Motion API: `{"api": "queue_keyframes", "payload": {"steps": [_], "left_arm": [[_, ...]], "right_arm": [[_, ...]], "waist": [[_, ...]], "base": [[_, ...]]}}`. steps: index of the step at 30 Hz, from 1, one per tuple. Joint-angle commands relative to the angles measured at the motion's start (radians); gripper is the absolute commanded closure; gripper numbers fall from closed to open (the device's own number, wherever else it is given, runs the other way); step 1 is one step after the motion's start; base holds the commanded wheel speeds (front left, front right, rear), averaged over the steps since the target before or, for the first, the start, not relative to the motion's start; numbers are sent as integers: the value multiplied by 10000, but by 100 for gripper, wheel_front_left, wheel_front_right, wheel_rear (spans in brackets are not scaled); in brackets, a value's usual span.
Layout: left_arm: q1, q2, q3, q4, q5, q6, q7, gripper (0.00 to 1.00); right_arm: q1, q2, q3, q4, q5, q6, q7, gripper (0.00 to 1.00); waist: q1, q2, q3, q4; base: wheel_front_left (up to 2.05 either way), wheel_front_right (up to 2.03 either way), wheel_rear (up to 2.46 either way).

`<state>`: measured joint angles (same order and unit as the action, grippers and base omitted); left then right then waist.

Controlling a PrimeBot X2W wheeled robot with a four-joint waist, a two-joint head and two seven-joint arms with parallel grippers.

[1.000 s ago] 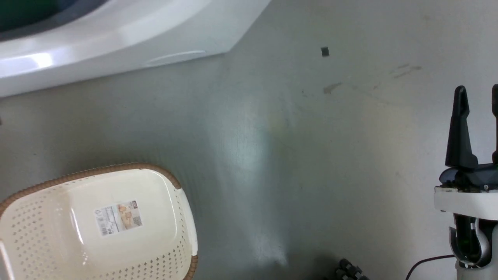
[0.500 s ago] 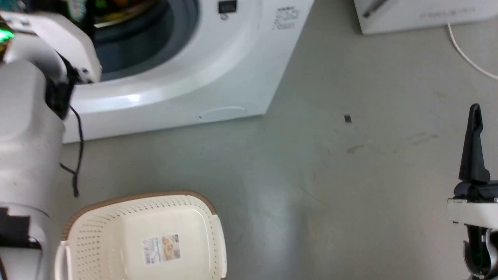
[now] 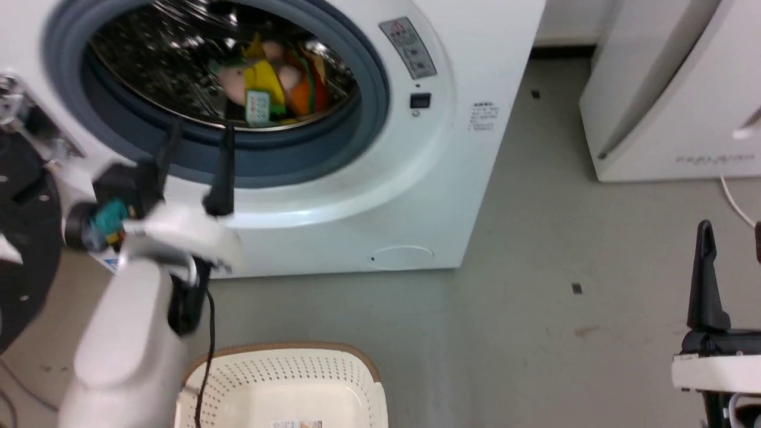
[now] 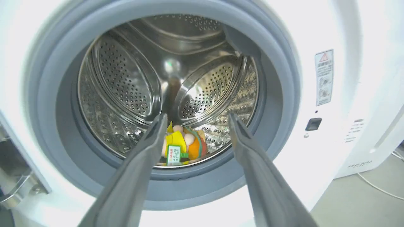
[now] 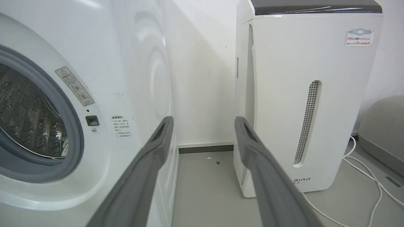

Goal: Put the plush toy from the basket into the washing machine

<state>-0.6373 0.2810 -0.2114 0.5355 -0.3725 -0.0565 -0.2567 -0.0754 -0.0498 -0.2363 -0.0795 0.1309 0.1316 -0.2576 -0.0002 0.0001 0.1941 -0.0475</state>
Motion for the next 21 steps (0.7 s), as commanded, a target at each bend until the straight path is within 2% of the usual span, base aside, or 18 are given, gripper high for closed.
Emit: {"api": "queue_keyframes", "payload": {"steps": [1, 5, 11, 21], "left_arm": [[940, -102, 100, -710, 193, 196, -47, 0], [2745, -349, 546, -2277, 343, 633, -49, 0], [4929, -734, 932, -3892, 719, 1076, -50, 0], [6590, -1330, 1041, -4648, 1315, 1124, -50, 0]], "right_arm": [[244, -4, 67, 3, -89, -9, -42, 0], [588, -4, 236, 13, -97, -9, -42, 0], [1055, -4, 399, -9, -9, -9, -42, 0], [1535, -4, 550, 19, 93, -9, -42, 0]], "waist": [[2, -1, -499, 344], [2, -1, -877, 416], [2, -1, -1248, 481], [2, -1, -1488, 594]], "base": [[0, 0, 0], [0, 0, 0], [0, 0, 0], [0, 0, 0]]}}
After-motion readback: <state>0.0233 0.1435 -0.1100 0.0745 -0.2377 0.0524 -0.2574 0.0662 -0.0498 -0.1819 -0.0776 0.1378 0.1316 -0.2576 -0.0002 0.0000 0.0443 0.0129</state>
